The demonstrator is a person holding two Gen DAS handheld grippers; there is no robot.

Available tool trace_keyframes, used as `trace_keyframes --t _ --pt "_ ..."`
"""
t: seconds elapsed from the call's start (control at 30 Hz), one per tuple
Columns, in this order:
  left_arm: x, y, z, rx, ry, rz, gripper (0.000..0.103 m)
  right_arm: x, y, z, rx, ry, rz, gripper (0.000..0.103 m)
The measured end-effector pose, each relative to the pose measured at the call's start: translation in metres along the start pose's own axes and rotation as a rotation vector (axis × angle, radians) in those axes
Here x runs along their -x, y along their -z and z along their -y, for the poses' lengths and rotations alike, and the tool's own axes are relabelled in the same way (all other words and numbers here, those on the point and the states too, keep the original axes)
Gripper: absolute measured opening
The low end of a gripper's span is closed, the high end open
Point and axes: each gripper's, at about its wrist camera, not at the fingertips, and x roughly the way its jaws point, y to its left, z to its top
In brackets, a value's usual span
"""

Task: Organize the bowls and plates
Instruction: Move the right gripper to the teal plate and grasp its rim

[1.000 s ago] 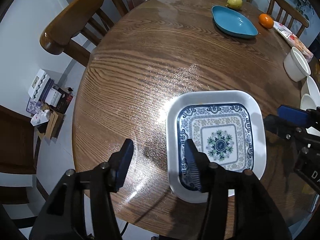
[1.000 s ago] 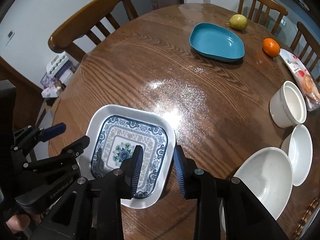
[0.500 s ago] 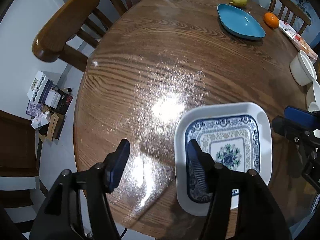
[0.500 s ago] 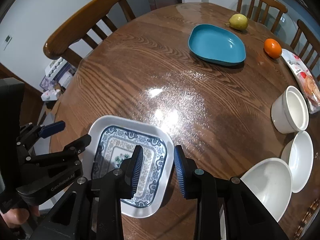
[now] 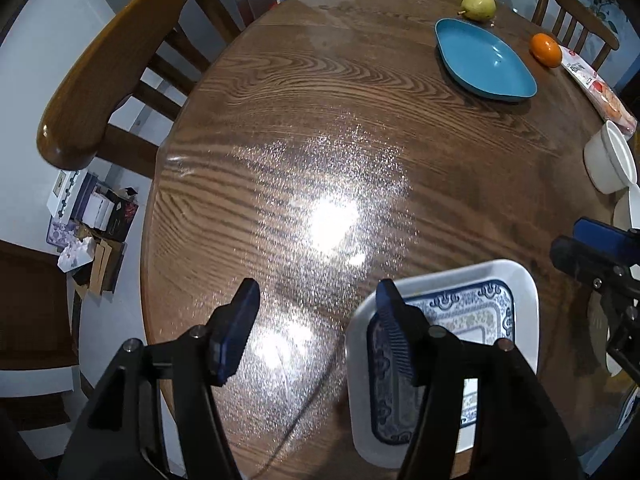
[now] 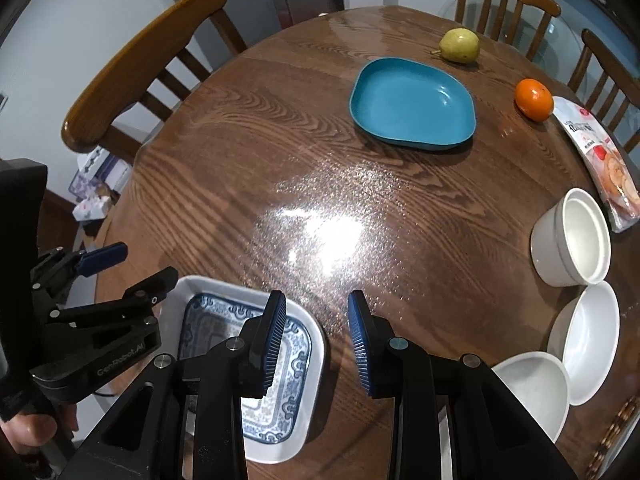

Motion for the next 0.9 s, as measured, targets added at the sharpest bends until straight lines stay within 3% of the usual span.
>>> trace_keyframes --t 0.43,0.67,0.9 --pt "0.0 -0.048 0.022 -0.036 0.026 -0.001 0.059 0.002 -0.031 0.024 -0.072 0.003 0.022 0.032" --pt "-0.008 -0.093 0.035 -0.044 0.033 -0.018 0.059 -0.01 -0.057 0.049 -0.134 0.01 0.008 0.032" --pt "-0.016 -0.141 0.045 -0.046 0.054 -0.004 0.059 -0.017 -0.09 0.094 -0.239 0.058 0.057 0.032"
